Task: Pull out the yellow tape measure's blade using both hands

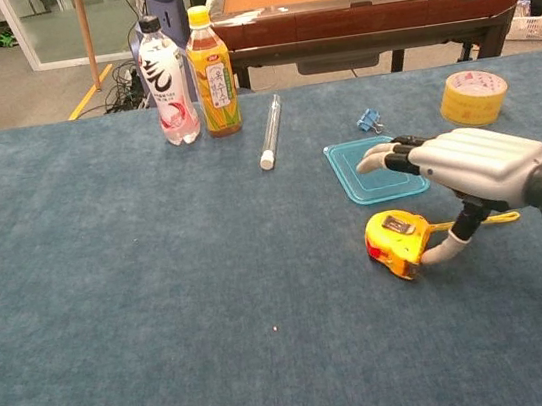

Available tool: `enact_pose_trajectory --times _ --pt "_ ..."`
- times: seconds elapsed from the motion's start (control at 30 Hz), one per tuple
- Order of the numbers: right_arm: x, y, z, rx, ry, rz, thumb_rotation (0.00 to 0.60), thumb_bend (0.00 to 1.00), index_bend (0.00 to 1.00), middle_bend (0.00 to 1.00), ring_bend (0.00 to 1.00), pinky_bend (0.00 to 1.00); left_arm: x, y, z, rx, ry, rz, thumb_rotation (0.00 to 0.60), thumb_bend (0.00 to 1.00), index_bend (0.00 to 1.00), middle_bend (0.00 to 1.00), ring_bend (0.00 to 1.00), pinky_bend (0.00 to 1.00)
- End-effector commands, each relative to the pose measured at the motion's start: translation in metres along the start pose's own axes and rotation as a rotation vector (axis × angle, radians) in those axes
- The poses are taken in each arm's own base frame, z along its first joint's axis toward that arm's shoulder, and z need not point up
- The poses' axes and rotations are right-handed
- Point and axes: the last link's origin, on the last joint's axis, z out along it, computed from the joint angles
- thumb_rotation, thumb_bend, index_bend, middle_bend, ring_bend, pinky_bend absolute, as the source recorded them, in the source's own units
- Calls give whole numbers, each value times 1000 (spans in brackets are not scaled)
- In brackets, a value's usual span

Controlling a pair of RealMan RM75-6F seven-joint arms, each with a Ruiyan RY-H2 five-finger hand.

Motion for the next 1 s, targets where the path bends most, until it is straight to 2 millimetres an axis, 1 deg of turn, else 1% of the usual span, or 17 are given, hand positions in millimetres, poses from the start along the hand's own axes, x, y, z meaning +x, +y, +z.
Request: enact_pose_trajectory --times 0.03,0.13,0.23,0.3,0.47,0.53,0.63,0.8,1.0 --pt "2 -13 14 24 15 14 600 0 102 76 36 173 0 -2 0 6 -2 -1 600 173 103 0 0 0" --pt "4 -27 27 35 27 41 600 0 102 76 36 173 1 -5 0 13 2 -1 600 173 103 0 0 0" --pt "6 -34 31 41 19 53 600 0 102 120 38 173 1 -7 0 16 3 -1 600 174 103 0 0 0" --pt "5 -32 28 36 -1 47 600 0 102 162 55 173 2 -8 -1 18 3 -2 600 173 103 0 0 0" --pt "7 -18 18 -5 -60 71 600 11 113 216 90 173 0 -10 -2 22 -3 -6 600 173 103 0 0 0" --pt "6 -14 16 -17 -73 72 600 25 145 238 103 173 -1 -8 -2 18 -8 -11 600 173 103 0 0 0" --pt "5 -13 16 -22 -84 73 600 86 209 265 110 173 -3 -6 -2 13 -9 -15 600 173 103 0 0 0" --pt "3 -11 17 -23 -93 85 600 146 288 313 133 173 -3 -5 -1 10 -7 -12 600 173 102 0 0 0" --pt "1 -8 17 -25 -100 82 600 150 309 314 133 173 -4 -4 0 11 -8 -8 600 174 103 0 0 0"
